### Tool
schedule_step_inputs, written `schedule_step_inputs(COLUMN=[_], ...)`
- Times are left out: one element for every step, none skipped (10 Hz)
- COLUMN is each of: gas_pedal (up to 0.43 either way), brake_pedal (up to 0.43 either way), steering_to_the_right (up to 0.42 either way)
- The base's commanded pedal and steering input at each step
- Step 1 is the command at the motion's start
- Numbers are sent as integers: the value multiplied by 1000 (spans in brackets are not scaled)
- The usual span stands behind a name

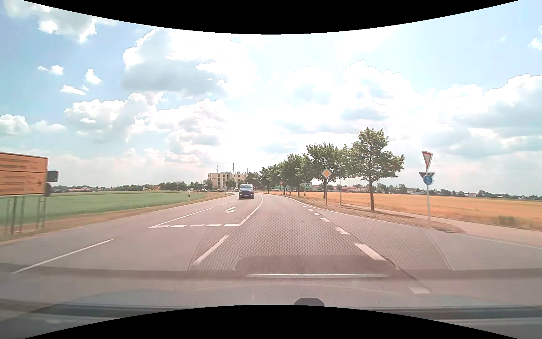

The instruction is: Follow the waypoints while adhering to traffic rules and regulations

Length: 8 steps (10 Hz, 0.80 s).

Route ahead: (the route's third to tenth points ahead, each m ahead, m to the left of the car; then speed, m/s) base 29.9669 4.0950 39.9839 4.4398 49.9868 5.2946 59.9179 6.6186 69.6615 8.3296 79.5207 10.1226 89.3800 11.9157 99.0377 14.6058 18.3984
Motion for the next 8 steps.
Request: schedule_step_inputs(gas_pedal=[118,118,118,118,118,118,118,118], brake_pedal=[0,0,0,0,0,0,0,0], steering_to_the_right=[-9,-9,-9,-9,-9,-10,-11,-13])
